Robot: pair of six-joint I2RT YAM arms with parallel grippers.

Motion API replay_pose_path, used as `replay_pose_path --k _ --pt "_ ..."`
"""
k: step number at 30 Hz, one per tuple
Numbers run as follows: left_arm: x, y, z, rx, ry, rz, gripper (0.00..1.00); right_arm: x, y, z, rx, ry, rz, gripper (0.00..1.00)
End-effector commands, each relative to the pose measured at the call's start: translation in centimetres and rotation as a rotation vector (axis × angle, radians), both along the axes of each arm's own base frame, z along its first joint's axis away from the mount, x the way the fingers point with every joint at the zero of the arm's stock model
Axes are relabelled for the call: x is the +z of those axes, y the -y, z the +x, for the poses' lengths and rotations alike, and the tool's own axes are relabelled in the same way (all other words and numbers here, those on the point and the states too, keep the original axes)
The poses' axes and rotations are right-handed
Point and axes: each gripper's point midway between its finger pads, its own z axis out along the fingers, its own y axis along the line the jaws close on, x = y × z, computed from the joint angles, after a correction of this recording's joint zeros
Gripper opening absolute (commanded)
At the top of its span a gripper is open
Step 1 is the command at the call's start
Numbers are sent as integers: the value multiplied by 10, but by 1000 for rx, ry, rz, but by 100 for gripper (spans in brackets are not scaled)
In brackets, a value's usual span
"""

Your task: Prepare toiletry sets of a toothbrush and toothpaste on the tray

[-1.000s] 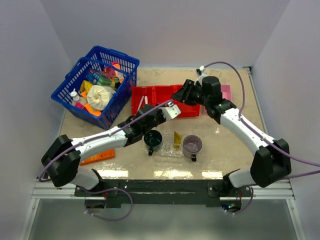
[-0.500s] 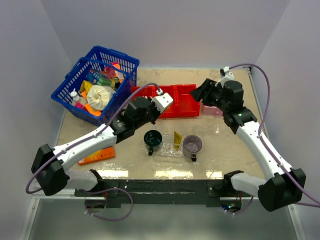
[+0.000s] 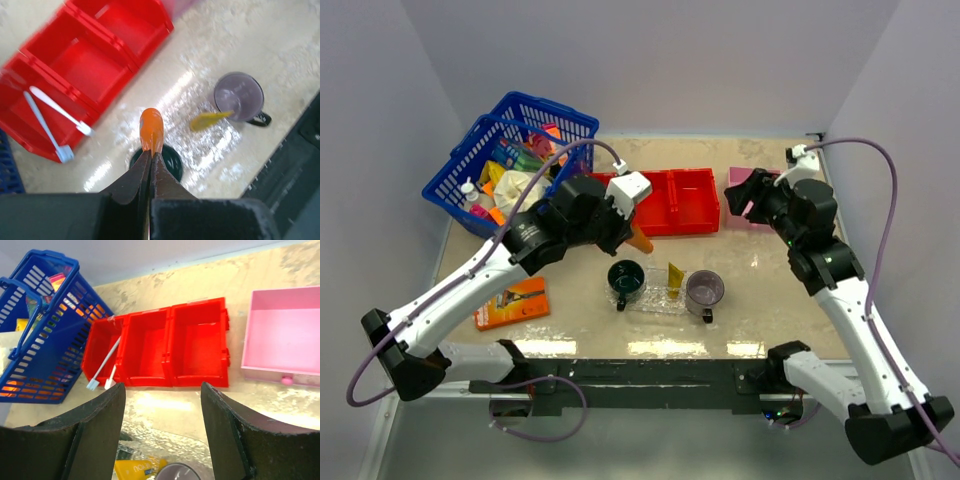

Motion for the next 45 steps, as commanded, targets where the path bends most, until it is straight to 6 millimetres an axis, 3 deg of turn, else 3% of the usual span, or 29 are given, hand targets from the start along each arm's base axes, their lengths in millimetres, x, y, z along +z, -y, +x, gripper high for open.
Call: replay_pose_path --k 1,4,10,29,45 --pt "1 -6 -35 -39 -175 -3 0 19 25 -12 -67 74 -94 65" --pt "-4 -9 -39 -31 -209 16 0 24 31 -19 -79 87 -120 65" --pt "-4 6 -49 -80 -290 -29 0 26 35 -28 -81 103 -128 68" --pt "5 32 -34 -106 -267 -94 0 13 41 -33 -94 95 -164 70" --pt "-14 36 -28 -100 -293 -53 0 15 47 -36 -113 108 -182 73"
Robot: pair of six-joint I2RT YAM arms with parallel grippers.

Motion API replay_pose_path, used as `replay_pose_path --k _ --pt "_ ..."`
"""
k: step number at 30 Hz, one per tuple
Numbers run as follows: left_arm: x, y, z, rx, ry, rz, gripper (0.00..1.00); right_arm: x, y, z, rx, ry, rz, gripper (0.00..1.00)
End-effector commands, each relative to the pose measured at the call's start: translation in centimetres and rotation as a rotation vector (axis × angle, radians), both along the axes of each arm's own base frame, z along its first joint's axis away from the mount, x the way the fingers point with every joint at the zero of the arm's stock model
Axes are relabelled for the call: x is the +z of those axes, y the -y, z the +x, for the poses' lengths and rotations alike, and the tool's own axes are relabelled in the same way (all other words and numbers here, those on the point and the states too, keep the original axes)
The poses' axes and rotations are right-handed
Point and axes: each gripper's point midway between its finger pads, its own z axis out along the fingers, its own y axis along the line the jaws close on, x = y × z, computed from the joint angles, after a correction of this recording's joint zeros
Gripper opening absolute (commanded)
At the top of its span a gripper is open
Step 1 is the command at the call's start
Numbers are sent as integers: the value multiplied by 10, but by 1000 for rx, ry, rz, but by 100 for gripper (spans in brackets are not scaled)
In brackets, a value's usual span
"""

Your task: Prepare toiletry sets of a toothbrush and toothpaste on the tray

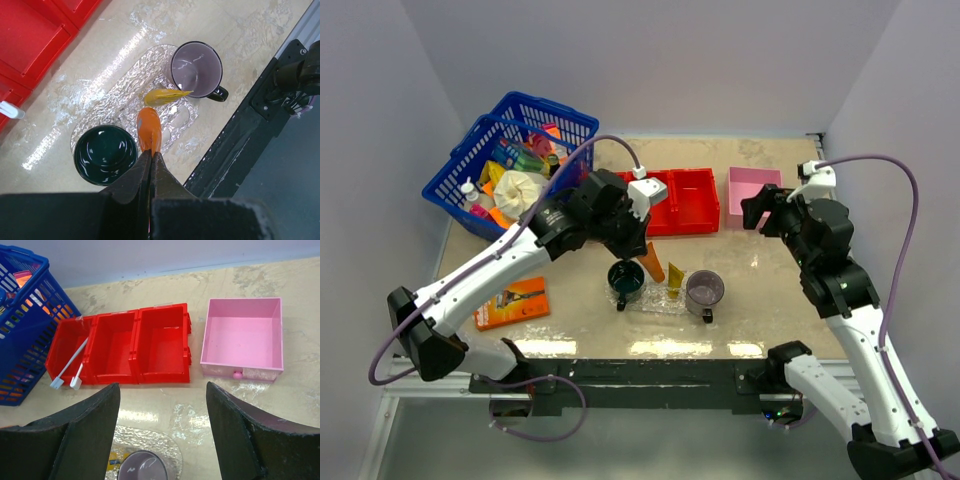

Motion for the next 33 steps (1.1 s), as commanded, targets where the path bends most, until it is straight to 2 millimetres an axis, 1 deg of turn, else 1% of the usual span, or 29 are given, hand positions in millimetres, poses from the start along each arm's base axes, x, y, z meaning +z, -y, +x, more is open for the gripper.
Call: replay_pose_path --k 1,12,19,26,33 --pt "16 10 5 -8 35 -53 0 4 7 0 -27 26 -14 73" --pt "4 6 11 0 48 -12 0 3 7 0 -27 24 -16 73" --pt "-4 8 13 -10 39 9 0 1 6 1 -24 22 -22 73" --pt "-4 9 14 -14 40 9 0 2 7 0 -26 25 -21 73" --pt "-9 11 13 -23 29 18 0 0 7 1 -26 23 -25 74"
